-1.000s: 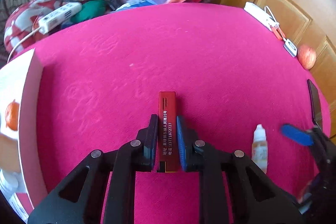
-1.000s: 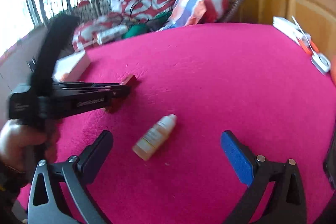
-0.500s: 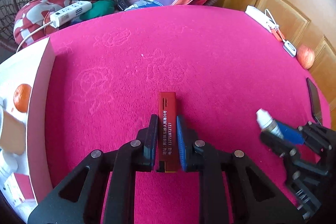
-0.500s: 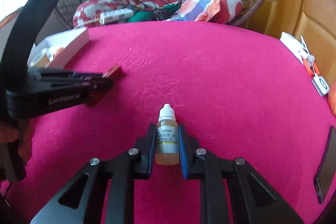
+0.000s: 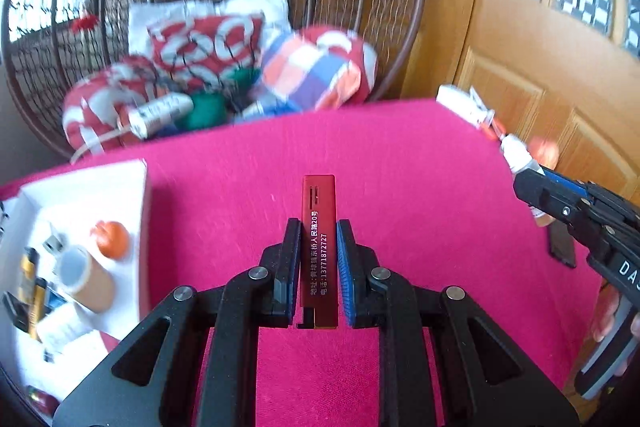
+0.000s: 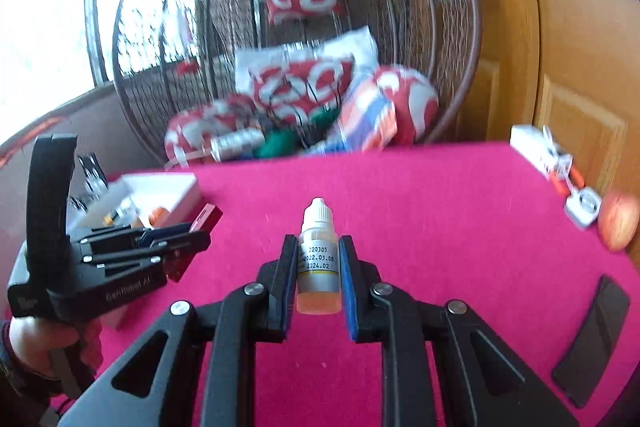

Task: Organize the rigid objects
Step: 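Carry the red USB stick and dropper bottle in both tools over the tray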

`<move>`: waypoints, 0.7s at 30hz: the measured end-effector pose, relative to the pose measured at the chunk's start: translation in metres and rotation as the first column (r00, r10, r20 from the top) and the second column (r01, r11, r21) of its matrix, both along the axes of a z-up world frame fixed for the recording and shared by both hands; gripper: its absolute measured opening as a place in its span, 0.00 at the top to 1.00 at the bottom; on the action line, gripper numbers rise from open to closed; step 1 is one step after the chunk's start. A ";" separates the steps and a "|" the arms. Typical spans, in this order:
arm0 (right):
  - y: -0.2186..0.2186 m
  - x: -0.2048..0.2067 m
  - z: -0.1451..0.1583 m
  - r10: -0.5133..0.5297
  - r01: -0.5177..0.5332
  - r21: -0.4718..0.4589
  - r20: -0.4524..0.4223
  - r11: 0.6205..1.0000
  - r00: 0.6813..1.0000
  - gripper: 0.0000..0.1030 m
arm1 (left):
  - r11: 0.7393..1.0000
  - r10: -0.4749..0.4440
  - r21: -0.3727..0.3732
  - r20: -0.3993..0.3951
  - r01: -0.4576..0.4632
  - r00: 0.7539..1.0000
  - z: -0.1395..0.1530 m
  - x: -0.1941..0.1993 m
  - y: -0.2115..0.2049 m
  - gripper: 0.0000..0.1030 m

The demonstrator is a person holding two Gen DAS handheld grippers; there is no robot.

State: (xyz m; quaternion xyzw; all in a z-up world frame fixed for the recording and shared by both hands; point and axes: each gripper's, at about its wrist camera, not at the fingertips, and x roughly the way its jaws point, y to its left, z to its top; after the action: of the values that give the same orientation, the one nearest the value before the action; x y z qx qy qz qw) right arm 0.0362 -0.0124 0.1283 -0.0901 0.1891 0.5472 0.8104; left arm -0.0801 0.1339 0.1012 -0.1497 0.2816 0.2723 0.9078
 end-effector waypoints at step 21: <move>0.016 -0.058 0.052 0.139 -0.150 0.079 0.129 0.986 0.982 0.82 | 0.993 0.096 0.045 0.179 -0.106 0.979 0.053 -0.077 0.006 0.84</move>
State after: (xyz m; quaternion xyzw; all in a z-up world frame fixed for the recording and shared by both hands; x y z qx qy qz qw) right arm -0.0223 0.0038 0.1805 -0.1013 0.1074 0.6058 0.7818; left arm -0.1575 0.1398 0.1540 -0.1628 0.1847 0.3112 0.9179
